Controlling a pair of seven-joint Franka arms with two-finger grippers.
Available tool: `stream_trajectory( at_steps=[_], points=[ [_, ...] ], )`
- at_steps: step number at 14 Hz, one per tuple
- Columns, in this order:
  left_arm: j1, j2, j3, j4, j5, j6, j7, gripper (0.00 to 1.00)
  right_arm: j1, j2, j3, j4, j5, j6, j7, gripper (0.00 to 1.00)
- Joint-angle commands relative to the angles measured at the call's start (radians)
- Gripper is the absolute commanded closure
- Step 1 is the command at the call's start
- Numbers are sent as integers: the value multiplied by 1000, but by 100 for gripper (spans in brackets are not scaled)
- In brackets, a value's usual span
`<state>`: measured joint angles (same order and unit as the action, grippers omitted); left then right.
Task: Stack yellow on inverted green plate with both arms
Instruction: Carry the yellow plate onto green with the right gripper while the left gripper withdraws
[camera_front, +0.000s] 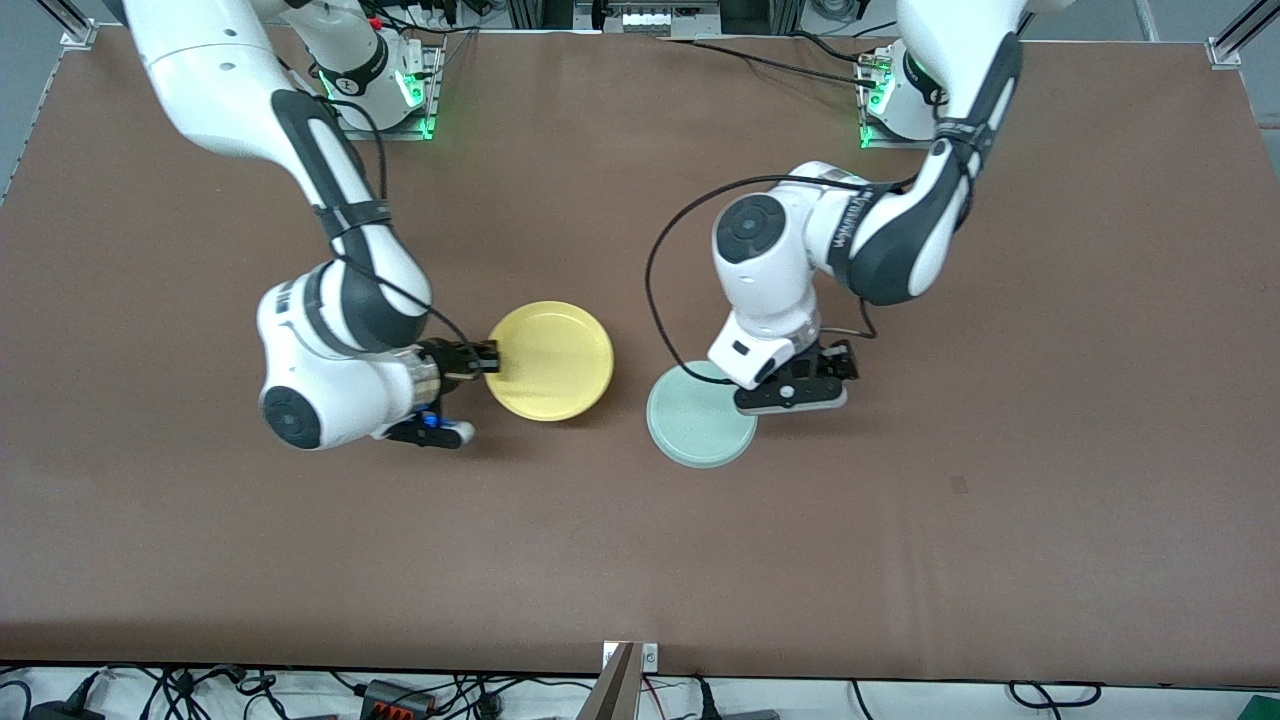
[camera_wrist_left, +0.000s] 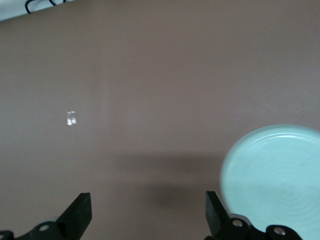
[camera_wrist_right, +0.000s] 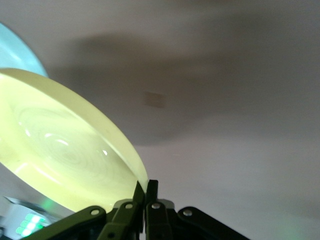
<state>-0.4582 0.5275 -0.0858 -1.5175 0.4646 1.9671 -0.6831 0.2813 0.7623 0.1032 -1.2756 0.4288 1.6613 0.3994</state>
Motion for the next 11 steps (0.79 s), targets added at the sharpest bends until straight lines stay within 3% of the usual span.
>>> stream_trajectory(
  at_steps=[1, 6, 9, 11],
  points=[
    [59, -67, -9, -29, -26, -80, 178, 0, 67, 74, -7, 82, 82, 81, 129, 100],
    [246, -155, -8, -29, -322, -166, 444, 0, 205, 141, -7, 82, 137, 317, 289, 100],
    [285, -222, -8, -30, -354, -197, 453, 0, 233, 164, -7, 82, 148, 394, 348, 100],
    [286, -274, -8, -29, -359, -224, 476, 0, 237, 175, -7, 82, 214, 434, 352, 100]
  ],
)
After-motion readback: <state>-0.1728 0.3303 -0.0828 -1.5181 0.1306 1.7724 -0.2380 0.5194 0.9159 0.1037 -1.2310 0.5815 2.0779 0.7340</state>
